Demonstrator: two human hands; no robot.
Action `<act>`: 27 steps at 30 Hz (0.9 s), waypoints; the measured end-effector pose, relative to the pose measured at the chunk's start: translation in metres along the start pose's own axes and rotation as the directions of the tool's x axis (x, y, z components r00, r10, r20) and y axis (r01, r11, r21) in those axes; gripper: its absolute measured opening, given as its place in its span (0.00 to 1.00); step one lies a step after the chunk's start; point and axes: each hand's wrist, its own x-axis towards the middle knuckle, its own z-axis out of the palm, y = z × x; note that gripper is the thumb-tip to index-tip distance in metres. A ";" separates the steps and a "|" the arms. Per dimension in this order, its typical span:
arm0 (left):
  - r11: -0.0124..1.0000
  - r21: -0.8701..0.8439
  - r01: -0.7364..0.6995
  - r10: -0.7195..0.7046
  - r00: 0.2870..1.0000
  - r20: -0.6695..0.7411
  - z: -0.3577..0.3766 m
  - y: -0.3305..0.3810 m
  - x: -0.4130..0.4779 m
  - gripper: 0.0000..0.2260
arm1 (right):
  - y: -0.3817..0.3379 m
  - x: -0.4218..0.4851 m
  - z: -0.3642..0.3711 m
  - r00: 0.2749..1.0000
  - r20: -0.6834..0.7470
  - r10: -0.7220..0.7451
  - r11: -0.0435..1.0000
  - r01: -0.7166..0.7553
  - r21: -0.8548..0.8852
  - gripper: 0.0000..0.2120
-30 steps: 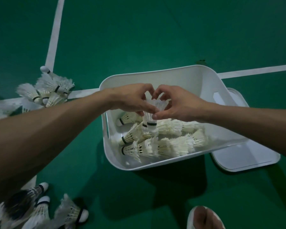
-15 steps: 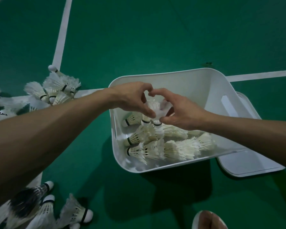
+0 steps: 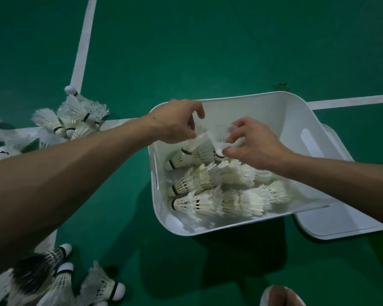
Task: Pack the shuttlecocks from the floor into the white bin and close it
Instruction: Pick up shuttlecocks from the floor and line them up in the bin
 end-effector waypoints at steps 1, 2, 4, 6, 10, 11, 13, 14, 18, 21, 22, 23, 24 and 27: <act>1.000 0.003 -0.014 0.014 0.999 -0.049 0.001 -0.001 0.000 0.19 | 0.000 0.000 0.001 1.000 -0.002 0.022 1.000 -0.022 0.015 0.08; 1.000 0.005 -0.028 0.028 0.996 -0.084 0.002 -0.001 0.000 0.19 | 0.001 0.000 0.002 0.999 0.002 0.039 0.999 -0.039 0.024 0.08; 0.999 0.016 -0.051 0.052 0.992 -0.118 0.002 -0.002 -0.001 0.19 | 0.001 -0.001 0.006 0.998 0.018 0.064 0.996 -0.065 0.063 0.08; 0.998 0.027 -0.058 0.061 0.989 -0.136 0.002 -0.003 -0.003 0.19 | 0.000 -0.002 0.011 0.997 0.029 0.077 0.992 -0.080 0.100 0.11; 0.996 0.052 -0.066 0.076 0.971 -0.226 -0.005 -0.005 -0.008 0.15 | -0.003 -0.001 0.022 0.994 0.077 0.073 0.991 -0.081 0.108 0.16; 0.997 0.048 -0.065 0.074 0.968 -0.240 -0.006 -0.005 -0.010 0.16 | -0.004 -0.001 0.025 0.993 0.100 0.070 0.991 -0.080 0.104 0.16; 0.998 0.024 -0.055 0.059 0.969 -0.240 -0.009 -0.006 -0.012 0.17 | -0.005 -0.001 0.032 0.989 0.131 0.063 0.993 -0.075 0.091 0.18; 0.999 0.017 -0.051 0.054 0.970 -0.235 -0.009 -0.006 -0.013 0.17 | -0.007 -0.001 0.035 0.988 0.140 0.060 0.994 -0.073 0.086 0.19; 0.999 0.030 -0.040 0.046 0.973 -0.228 -0.011 -0.011 -0.012 0.18 | -0.014 0.004 0.045 0.984 0.172 0.037 0.998 -0.044 0.034 0.21; 0.999 0.019 -0.039 0.042 0.970 -0.238 -0.011 -0.014 -0.011 0.17 | -0.020 0.009 0.055 0.983 0.185 0.019 1.000 -0.018 -0.006 0.23; 0.999 0.017 -0.043 0.046 0.969 -0.243 -0.011 -0.015 -0.010 0.17 | -0.022 0.011 0.059 0.983 0.184 0.013 1.000 -0.009 -0.021 0.23; 0.999 0.018 -0.047 0.051 0.968 -0.244 -0.011 -0.015 -0.009 0.17 | -0.023 0.012 0.062 0.983 0.186 0.006 1.000 -0.001 -0.031 0.23; 0.998 0.019 -0.053 0.056 0.968 -0.245 -0.011 -0.015 -0.009 0.16 | -0.024 0.013 0.064 0.981 0.194 -0.004 0.999 0.012 -0.038 0.22; 0.998 0.018 -0.066 0.068 0.967 -0.244 -0.011 -0.016 -0.007 0.16 | -0.024 0.016 0.072 0.966 0.235 -0.105 0.986 0.132 -0.102 0.17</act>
